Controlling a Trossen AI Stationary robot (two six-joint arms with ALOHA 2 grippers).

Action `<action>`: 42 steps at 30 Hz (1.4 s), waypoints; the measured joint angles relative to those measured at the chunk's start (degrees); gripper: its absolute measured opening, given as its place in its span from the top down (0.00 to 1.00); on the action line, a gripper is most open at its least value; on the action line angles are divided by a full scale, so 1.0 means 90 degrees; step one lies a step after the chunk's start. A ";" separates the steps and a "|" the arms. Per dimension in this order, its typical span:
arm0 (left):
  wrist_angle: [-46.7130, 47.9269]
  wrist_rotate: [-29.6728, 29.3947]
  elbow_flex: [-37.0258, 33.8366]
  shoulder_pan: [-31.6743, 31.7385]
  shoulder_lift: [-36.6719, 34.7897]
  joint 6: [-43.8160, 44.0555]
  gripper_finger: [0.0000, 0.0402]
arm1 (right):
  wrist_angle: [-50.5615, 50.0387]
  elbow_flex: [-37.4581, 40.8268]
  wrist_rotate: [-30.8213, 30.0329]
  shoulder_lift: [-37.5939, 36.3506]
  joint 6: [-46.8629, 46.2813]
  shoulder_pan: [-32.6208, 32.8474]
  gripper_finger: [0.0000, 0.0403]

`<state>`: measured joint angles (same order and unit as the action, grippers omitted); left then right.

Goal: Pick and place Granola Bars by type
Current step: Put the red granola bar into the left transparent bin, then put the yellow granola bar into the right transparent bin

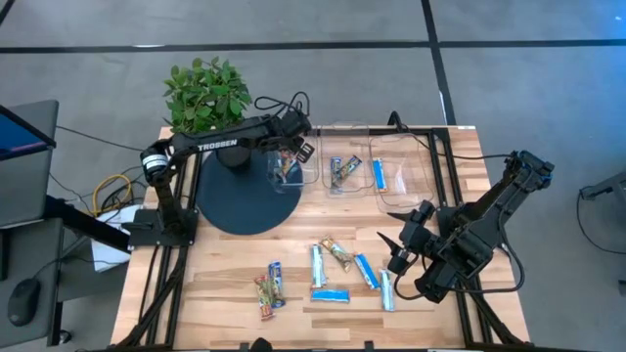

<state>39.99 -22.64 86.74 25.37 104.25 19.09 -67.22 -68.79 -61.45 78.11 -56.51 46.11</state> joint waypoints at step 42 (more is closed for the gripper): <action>0.1068 0.0010 -0.0002 -0.1901 0.0002 -0.0889 0.50 | 0.2218 0.1504 0.1518 0.0002 -0.0231 -0.0404 0.37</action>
<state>49.60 -22.56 86.72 8.26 104.27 11.09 -47.26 -55.26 -47.79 78.13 -58.59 42.47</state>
